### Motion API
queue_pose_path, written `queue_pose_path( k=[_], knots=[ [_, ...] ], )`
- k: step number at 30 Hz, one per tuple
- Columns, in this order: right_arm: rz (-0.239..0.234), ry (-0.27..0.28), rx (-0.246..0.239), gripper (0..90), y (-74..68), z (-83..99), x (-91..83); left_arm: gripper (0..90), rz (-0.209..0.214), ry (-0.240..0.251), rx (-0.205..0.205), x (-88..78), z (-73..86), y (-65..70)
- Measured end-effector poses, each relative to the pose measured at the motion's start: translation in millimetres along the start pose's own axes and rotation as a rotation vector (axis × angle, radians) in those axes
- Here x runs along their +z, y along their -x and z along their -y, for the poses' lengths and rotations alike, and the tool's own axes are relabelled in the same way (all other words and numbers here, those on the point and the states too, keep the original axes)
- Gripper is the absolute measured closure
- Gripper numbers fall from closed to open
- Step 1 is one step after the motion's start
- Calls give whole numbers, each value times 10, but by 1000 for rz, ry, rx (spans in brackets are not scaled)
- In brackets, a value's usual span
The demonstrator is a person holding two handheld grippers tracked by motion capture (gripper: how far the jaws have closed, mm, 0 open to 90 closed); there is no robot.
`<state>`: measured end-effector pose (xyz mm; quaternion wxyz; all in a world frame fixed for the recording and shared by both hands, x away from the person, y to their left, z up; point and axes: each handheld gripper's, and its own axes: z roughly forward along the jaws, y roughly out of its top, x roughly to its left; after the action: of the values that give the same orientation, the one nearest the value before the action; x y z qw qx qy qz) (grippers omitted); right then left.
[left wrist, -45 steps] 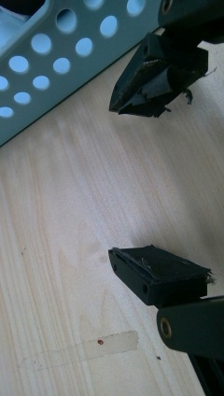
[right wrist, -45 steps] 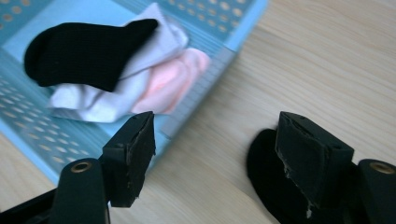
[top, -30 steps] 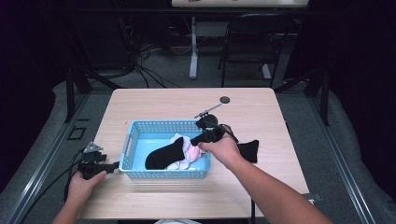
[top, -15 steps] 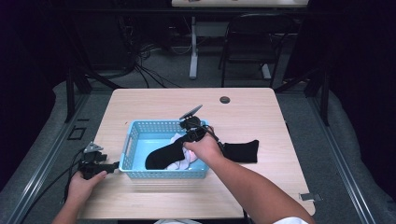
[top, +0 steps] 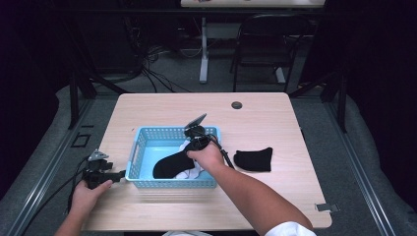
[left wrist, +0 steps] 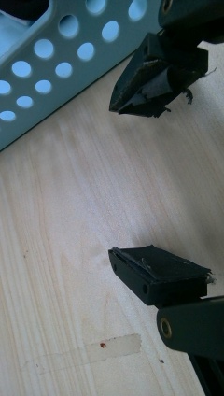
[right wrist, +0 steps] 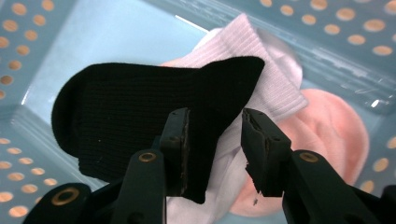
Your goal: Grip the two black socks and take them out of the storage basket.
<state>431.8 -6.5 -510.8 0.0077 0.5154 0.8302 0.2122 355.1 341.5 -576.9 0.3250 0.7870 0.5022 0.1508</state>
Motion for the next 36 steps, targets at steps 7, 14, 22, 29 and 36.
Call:
queue_pose_path(
  k=[7,14,22,29,36],
  knots=[
    [-45,-38,50,658,10,17,122,244,0,1,-1,-1,0,0],
    [-47,-33,7,839,-14,18,86,244,0,1,0,-1,0,0],
    [-70,5,-34,870,-46,30,-64,244,-2,-1,1,1,0,0],
    [-95,44,-99,871,-168,-40,-334,244,-2,0,0,-1,0,0],
    [-81,75,-138,873,-254,-88,-592,244,-2,-1,0,-2,0,0]
  ],
)
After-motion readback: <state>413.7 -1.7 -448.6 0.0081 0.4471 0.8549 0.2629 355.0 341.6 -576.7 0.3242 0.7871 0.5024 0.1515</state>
